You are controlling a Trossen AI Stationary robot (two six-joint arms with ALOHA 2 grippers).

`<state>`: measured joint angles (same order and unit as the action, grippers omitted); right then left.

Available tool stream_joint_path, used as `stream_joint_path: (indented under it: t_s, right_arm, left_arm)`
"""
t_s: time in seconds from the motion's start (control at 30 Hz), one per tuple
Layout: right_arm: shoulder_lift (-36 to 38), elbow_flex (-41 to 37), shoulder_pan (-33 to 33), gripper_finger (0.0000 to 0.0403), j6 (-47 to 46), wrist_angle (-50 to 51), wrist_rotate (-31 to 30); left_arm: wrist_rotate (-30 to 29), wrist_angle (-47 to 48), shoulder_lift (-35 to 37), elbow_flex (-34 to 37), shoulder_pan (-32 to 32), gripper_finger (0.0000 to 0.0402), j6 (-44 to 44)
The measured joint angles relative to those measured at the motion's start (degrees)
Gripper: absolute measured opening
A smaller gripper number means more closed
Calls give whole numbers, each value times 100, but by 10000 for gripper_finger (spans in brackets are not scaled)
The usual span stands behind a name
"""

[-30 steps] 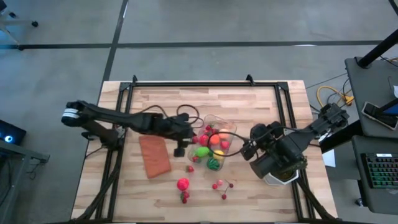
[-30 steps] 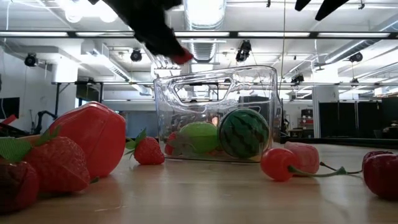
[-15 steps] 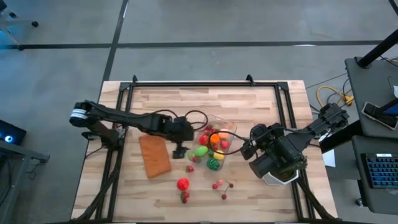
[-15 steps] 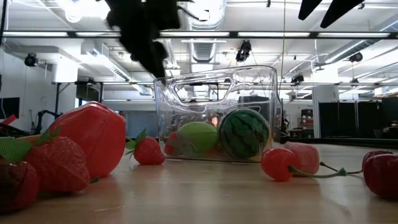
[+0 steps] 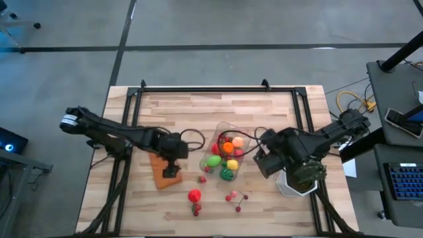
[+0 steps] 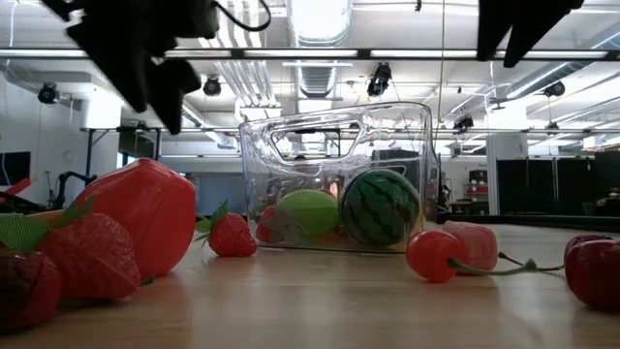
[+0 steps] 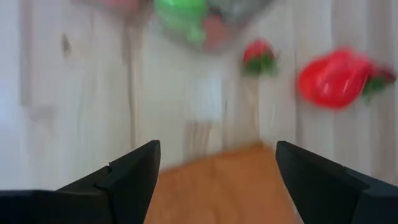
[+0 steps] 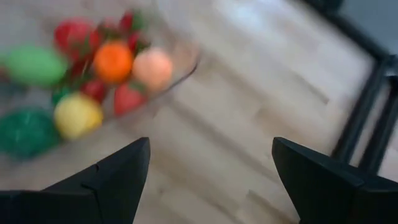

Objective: Pick and placing Produce into tupperware
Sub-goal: Put the red cherry into the transparent bin

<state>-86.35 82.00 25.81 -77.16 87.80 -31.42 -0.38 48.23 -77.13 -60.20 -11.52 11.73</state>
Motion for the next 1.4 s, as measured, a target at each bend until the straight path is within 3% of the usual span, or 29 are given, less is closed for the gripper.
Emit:
stream_joint_path:
  t_s: [0.3,0.53,0.77,1.4]
  right_arm:
    - [-46,-736,393,329,2547,-2658,1577]
    - [-351,-1251,818,329,3058,-3084,1743]
    - [-922,-1338,1090,329,4195,-4552,1862]
    - [-2065,-1296,1143,329,4078,-4883,2560]
  left_arm:
    - [-7,-145,143,847,-547,303,777]
    - [-7,-361,143,1227,-779,303,1051]
    - [-9,-613,143,1577,-805,303,1051]
    - [-9,-730,143,1951,-803,303,984]
